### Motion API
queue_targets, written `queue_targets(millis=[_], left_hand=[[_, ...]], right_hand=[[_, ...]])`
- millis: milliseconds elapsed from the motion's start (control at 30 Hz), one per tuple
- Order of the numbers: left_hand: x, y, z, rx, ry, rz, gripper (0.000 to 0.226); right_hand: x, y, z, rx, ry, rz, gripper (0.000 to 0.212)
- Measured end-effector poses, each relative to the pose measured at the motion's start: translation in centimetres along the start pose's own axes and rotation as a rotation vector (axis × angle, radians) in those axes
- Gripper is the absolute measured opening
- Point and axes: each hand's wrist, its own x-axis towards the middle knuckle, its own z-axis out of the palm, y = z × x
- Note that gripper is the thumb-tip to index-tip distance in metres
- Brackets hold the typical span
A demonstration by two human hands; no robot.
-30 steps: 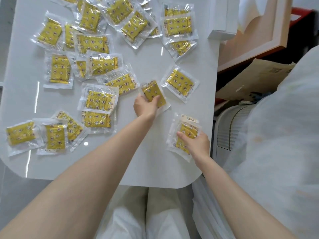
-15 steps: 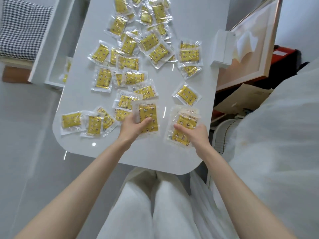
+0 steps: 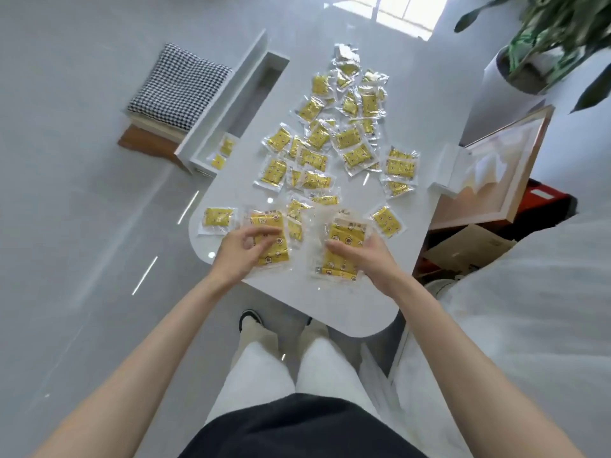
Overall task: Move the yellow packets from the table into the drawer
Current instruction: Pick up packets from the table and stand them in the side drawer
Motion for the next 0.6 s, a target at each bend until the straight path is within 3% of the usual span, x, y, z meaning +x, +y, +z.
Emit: queue_targets(millis=[100,200,333,500,600], left_hand=[[-1.2,-0.1,-2.9,-0.034,0.023,-0.059,0.012],[-2.1,-0.9,-6.0,-0.056,0.049,-0.096,0.024],[-3.1,-2.5,-11.5,-0.140,0.178,-0.083,0.013],[-3.6,-6.0,-22.1,-0.100,0.207,-0.076,0.015],[-3.4,-8.0,-28.9,-0.012,0.165,-0.066,0.015]], right_hand=[[-0.6,-2.4,3.2,-0.020,-0.122,-0.050,0.034],[-0.8,-4.8,7.7,-0.031,-0.176,-0.125,0.035],[-0.5,-6.8,14.3,-0.090,-0.218,-0.154,0.021],[1.0,-9.1,22.9,-0.110,-0.080,-0.140,0.005],[1.3,-11.1,27.6,-0.127,-0.043,-0.143,0.023]])
